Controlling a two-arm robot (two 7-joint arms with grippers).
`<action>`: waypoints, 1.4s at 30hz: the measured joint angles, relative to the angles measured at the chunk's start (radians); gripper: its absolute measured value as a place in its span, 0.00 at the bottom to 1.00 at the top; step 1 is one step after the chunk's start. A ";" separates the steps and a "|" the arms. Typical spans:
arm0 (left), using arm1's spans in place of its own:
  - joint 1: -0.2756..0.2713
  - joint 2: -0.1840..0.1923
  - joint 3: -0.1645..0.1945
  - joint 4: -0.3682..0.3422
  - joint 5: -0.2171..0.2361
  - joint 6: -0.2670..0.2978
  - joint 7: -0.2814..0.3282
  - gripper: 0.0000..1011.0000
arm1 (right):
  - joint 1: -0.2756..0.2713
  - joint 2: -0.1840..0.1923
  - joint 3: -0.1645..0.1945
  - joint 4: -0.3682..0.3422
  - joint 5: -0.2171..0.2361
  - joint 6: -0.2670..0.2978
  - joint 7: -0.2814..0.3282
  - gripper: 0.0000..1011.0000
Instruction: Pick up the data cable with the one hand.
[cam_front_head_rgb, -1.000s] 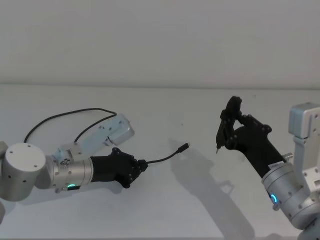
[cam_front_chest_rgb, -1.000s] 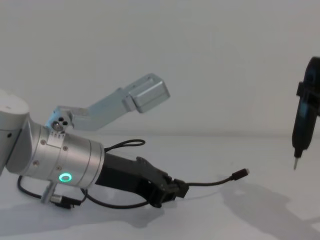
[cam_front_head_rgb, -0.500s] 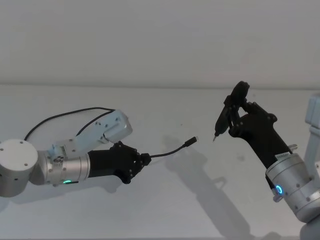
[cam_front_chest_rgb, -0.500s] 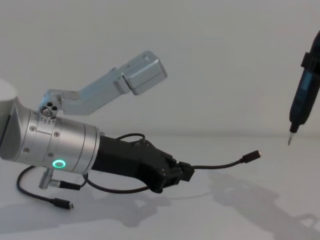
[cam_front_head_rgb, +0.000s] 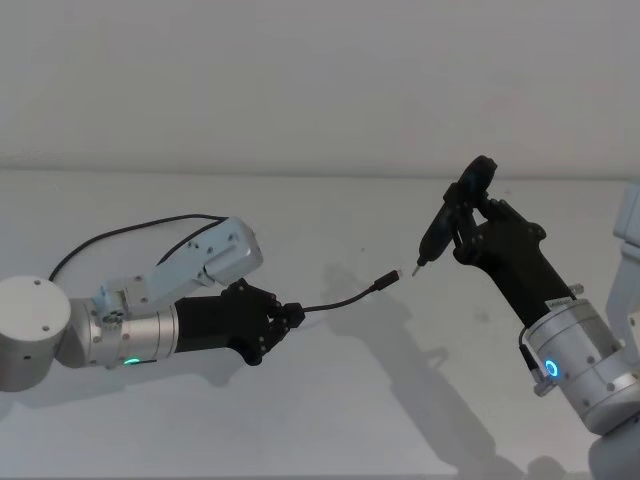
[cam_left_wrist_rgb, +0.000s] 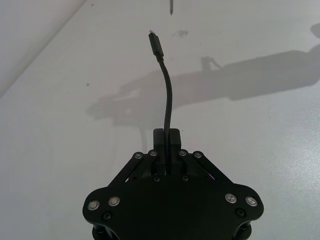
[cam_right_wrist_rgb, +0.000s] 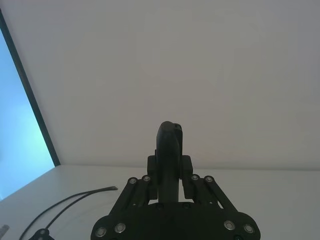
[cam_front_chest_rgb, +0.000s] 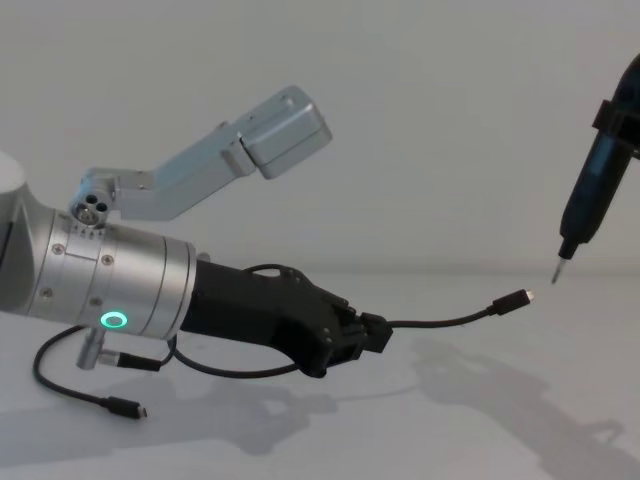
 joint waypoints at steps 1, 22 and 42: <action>0.000 0.001 0.000 -0.001 0.000 -0.001 -0.001 0.06 | 0.005 -0.002 0.000 0.007 0.006 0.000 0.003 0.27; 0.000 0.004 -0.001 -0.007 -0.002 -0.010 -0.004 0.06 | 0.051 -0.013 -0.009 0.088 0.048 -0.007 0.025 0.27; 0.000 0.005 -0.001 -0.008 -0.002 -0.012 -0.005 0.06 | 0.078 -0.007 -0.014 0.122 0.057 -0.011 0.035 0.27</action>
